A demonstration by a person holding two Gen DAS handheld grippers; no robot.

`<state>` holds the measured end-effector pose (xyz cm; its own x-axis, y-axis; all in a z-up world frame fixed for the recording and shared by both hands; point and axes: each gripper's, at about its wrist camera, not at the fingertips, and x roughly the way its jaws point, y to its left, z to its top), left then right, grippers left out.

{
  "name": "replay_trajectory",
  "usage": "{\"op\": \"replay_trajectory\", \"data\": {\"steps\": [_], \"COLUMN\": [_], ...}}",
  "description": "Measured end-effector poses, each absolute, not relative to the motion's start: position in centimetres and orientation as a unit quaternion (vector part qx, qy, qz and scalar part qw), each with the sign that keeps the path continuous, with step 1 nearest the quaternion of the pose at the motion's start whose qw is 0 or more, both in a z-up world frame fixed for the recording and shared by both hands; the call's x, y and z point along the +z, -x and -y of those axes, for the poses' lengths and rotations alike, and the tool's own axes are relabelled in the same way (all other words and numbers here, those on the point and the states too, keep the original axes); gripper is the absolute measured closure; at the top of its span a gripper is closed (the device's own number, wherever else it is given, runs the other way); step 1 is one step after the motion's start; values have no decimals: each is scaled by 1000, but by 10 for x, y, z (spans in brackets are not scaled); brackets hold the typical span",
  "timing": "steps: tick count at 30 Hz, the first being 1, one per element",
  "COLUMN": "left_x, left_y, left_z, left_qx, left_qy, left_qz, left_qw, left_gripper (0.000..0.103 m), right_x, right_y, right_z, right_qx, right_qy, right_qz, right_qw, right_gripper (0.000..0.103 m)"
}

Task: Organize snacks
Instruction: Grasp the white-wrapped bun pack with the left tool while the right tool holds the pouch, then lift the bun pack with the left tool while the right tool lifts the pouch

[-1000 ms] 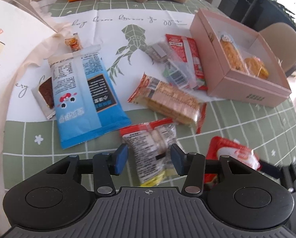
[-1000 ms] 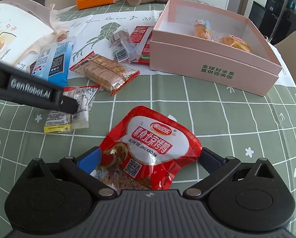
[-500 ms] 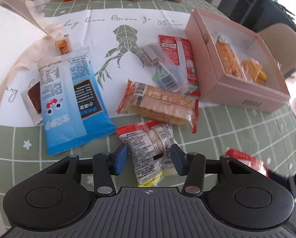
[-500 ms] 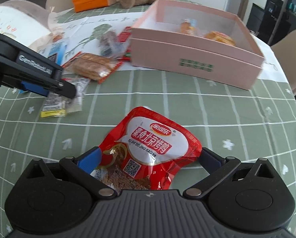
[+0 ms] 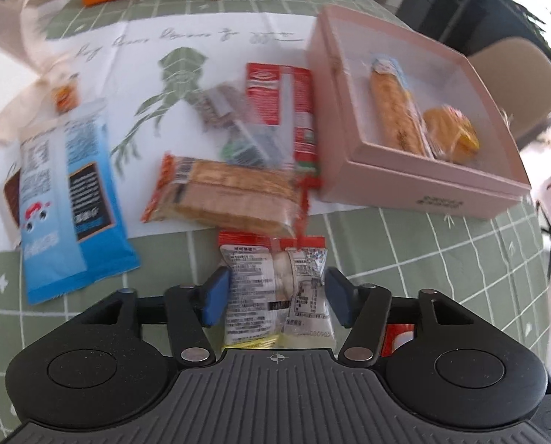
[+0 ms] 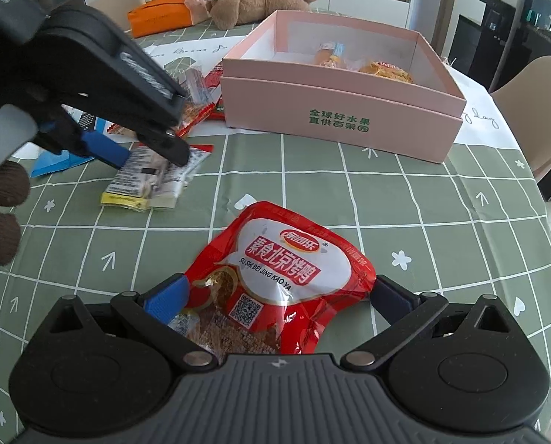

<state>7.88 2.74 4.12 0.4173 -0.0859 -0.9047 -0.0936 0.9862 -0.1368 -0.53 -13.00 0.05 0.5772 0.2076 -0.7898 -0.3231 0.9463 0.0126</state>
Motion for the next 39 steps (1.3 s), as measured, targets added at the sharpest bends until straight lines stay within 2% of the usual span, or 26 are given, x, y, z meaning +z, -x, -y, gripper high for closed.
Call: {"op": "replay_trajectory", "data": {"steps": [4, 5, 6, 9, 15, 25, 29, 32, 35, 39], "left_x": [38, 37, 37, 39, 44, 49, 48, 48, 47, 47], "left_y": [-85, -85, -84, -77, -55, -12, -8, -7, -6, -4], "left_z": [-4, 0, 3, 3, -29, -64, -65, -66, -65, -65], "left_qx": [-3, -6, -9, -26, -40, -11, -13, -16, -17, -17], "left_qy": [23, 8, -3, -22, 15, 45, 43, 41, 36, 35], "left_qz": [-539, -536, -533, -524, -534, -530, -529, -526, -524, -519], "left_qw": [842, 844, 846, 851, 845, 847, 847, 849, 851, 854], "left_gripper": [26, 26, 28, 42, 47, 47, 47, 47, 46, 46], "right_x": [2, 2, 3, 2, 2, 1, 7, 8, 4, 2], "right_y": [6, 7, 6, 6, 2, -8, -3, 1, 1, 11], "right_z": [129, 128, 128, 127, 141, 113, 106, 116, 130, 127], "right_qx": [143, 140, 136, 133, 167, 133, 203, 207, 192, 165], "right_qy": [63, 61, 60, 59, 75, 64, 113, 130, 96, 78], "right_qz": [-440, -441, -443, -441, -447, -448, -448, -444, -459, -450], "right_qw": [884, 884, 884, 886, 875, 882, 863, 862, 862, 874], "right_gripper": [0, 0, 0, 0, 0, 0, 9, 5, 0, 1]}}
